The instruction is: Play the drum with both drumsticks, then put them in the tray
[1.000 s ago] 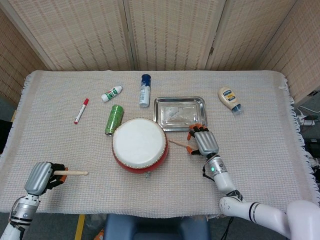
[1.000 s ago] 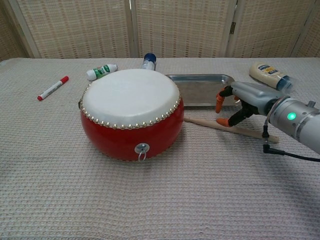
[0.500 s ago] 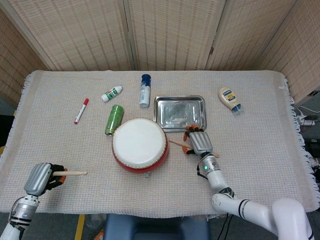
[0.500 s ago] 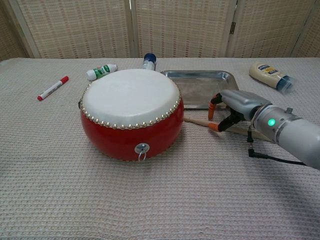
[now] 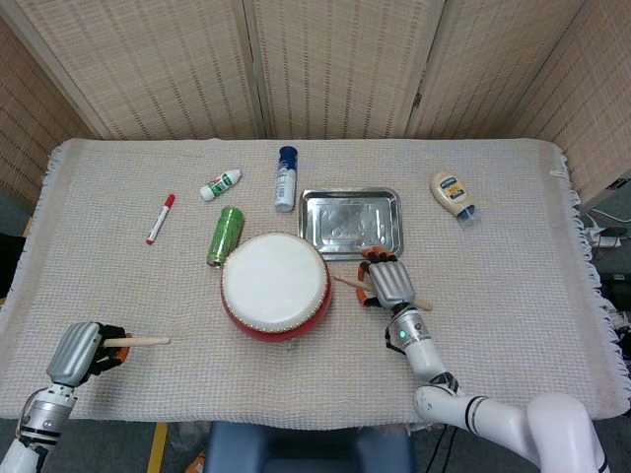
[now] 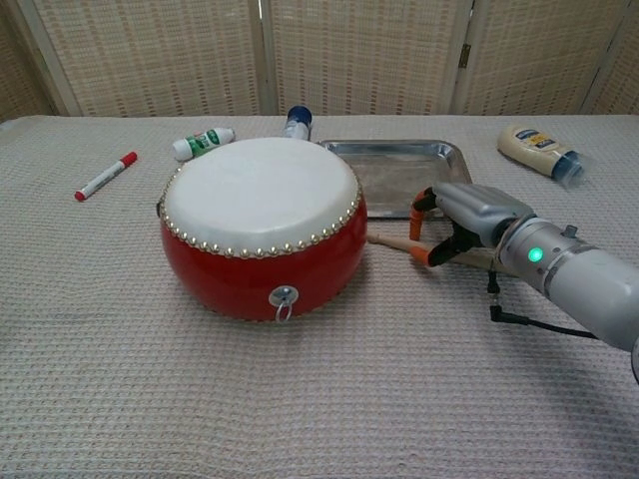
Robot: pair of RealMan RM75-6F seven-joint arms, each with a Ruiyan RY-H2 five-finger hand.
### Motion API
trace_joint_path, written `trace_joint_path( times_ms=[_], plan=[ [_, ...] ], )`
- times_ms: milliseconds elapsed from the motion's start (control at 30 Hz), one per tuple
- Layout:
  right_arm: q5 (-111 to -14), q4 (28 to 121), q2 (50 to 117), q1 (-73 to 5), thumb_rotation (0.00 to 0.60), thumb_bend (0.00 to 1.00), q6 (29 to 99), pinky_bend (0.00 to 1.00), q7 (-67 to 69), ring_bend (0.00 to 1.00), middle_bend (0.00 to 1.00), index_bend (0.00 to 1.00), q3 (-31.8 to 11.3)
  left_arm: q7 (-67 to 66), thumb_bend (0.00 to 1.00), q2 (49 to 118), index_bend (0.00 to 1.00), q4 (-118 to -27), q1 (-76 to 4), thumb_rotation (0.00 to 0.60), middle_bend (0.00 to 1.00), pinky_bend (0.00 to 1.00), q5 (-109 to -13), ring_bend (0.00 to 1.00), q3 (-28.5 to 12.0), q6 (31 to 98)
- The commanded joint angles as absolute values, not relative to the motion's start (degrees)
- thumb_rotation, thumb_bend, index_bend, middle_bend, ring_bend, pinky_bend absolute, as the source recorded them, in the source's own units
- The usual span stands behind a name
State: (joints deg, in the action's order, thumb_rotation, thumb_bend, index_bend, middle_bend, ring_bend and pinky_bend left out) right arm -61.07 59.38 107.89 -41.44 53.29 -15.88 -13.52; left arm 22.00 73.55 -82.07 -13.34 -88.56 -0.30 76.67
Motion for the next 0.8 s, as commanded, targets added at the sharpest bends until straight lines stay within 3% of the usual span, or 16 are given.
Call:
trace_joint_path(
  times_ms=[33,467,800],
  plan=[
    [-61.6,59.0,108.2,-41.3,0.504,0.33,53.9,0.18,-16.0,0.01,0.16,0.47,-13.4,22.1,0.65,73.6,1.0,-82.0,-13.4,0.6,1.0,1.0,-88.6,1.0,-0.3,76.6],
    [-67.6,54.2,111.1,-40.4,0.503,0.3,58.3,0.01,-12.9,0.0,0.16,0.47,-11.9,22.4,0.64,73.2,1.0,-82.2,-13.7,0.6,1.0,1.0,-88.7,1.0,0.0,76.3],
    [-69.9,49.8,113.3,-40.0,0.5,0.3,58.8,0.0,-10.8,0.0,0.15,0.45,-11.5,23.1,0.64,73.1,1.0,-82.0,-13.7,0.6,1.0,1.0,-88.6,1.0,0.2,76.0]
  ],
)
